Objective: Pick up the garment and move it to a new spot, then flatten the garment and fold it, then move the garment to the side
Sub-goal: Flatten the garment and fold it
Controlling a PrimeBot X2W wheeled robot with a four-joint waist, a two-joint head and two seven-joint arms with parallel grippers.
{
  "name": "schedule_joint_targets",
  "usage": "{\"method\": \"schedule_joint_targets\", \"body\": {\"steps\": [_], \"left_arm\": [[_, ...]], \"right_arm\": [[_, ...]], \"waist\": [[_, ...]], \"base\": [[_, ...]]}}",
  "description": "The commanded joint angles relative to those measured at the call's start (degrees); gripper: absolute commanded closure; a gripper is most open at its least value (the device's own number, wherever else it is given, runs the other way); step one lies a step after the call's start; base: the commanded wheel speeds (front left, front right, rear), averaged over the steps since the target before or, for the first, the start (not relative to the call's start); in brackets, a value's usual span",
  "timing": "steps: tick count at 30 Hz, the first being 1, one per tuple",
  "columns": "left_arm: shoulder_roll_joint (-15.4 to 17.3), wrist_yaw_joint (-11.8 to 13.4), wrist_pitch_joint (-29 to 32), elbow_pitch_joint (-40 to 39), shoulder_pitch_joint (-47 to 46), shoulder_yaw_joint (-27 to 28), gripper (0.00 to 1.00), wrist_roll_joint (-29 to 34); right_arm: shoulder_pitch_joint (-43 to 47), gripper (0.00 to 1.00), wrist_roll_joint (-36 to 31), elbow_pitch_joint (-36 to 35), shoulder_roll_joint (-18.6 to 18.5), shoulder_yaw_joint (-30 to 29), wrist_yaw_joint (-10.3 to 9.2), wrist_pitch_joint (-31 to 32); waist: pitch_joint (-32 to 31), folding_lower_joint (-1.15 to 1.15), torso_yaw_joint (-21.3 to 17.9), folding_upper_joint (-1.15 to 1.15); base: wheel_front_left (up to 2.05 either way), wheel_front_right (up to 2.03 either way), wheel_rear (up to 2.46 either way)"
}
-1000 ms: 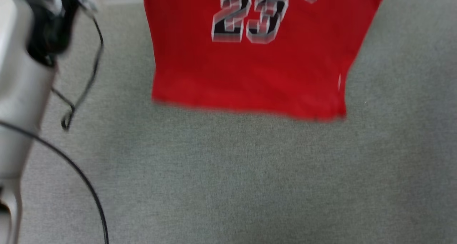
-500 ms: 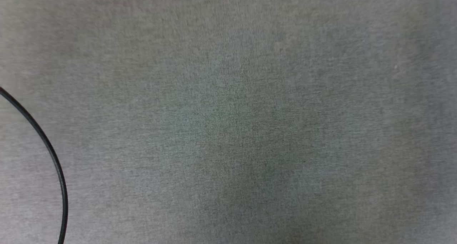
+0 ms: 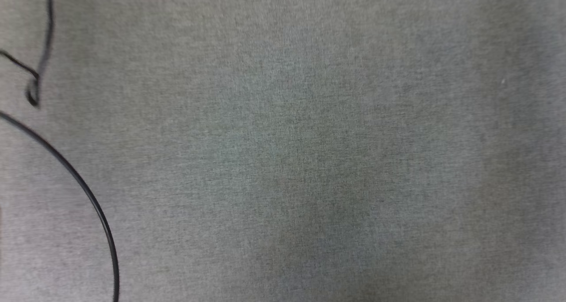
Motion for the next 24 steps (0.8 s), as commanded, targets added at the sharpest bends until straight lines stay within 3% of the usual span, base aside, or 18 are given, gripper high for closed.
{"method": "schedule_joint_targets", "body": {"steps": [1, 10, 18, 24], "left_arm": [[-0.13, -0.21, -0.39, -1.83, 4.89, 1.82, 1.00, 0.07], [-3.44, -0.11, -0.41, -12.75, 30.04, 9.13, 1.00, 1.92], [-5.93, -0.16, -0.42, -22.08, 53.68, 11.65, 1.00, 4.30], [-5.87, 0.58, -0.40, -27.52, 67.55, 11.88, 1.00, 4.64]], "right_arm": [[4.88, 1.00, 2.07, -0.82, -0.40, 1.63, -0.05, 0.26], [27.18, 1.00, 8.56, -6.98, -3.22, 4.26, -0.05, 1.18], [48.35, 1.00, 12.39, -14.60, -3.69, 0.51, -0.05, 3.63], [62.74, 1.00, 13.39, -21.18, -2.66, -2.72, -0.05, 5.74]], "waist": [[-2.93, -0.01, 0.23, 0.00], [-12.41, -0.01, 1.17, 0.00], [-20.80, -0.01, 1.00, 0.00], [-26.71, -0.01, 0.96, 0.00]], "base": [[0.00, 0.00, 0.00], [0.00, 0.00, 0.00], [0.00, 0.00, 0.00], [0.00, 0.00, 0.00]]}}
